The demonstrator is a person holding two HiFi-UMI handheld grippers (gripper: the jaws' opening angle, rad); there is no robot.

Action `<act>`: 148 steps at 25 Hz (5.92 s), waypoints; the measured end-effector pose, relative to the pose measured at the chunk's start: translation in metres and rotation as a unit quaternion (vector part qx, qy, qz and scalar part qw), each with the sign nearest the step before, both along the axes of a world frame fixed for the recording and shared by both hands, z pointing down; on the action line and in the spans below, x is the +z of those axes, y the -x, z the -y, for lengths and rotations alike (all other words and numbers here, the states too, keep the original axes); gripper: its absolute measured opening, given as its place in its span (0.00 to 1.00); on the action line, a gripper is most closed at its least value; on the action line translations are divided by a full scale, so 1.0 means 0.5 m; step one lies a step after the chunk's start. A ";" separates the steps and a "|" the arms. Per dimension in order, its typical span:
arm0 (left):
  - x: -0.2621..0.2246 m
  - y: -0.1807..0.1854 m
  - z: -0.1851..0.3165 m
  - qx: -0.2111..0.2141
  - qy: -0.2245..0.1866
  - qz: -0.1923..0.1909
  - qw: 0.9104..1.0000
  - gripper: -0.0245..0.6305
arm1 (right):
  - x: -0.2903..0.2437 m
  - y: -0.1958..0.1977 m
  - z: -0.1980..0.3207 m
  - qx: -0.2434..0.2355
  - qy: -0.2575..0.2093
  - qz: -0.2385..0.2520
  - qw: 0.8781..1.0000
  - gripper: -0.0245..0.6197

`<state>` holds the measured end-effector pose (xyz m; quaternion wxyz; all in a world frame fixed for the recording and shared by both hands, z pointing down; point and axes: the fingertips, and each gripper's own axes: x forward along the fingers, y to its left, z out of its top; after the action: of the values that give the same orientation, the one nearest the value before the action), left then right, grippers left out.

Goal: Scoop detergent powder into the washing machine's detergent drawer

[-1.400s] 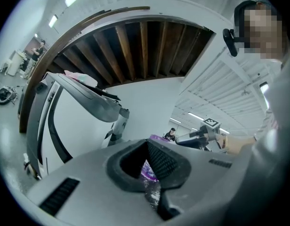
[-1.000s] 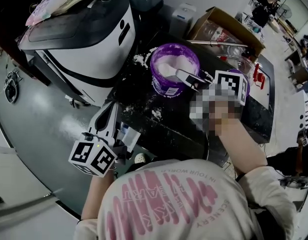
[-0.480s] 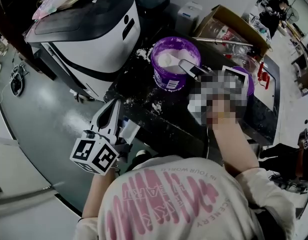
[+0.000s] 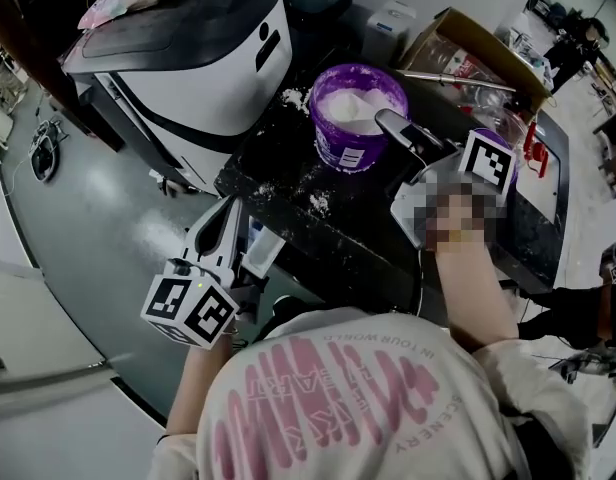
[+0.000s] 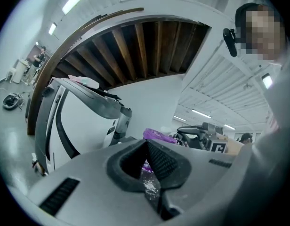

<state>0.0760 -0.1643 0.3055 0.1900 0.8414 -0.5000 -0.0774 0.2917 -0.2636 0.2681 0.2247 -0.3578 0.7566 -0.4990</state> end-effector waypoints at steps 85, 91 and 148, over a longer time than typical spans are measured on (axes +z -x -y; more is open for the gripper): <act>0.139 0.381 -0.003 0.199 0.068 -0.022 0.977 0.04 | 0.305 0.448 -0.280 0.104 0.152 -0.089 0.979 0.05; 0.155 0.404 -0.011 0.184 0.082 -0.027 0.979 0.04 | 0.332 0.447 -0.262 0.104 0.161 -0.123 0.974 0.05; 0.173 0.496 -0.029 -0.007 0.124 -0.088 0.988 0.04 | 0.460 0.543 -0.201 -0.213 0.074 -0.504 0.833 0.05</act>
<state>-0.1718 -0.1498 0.3922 0.3357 0.7975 -0.4933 -0.0895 0.0201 -0.1632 0.4981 -0.3273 -0.4053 0.7832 -0.3394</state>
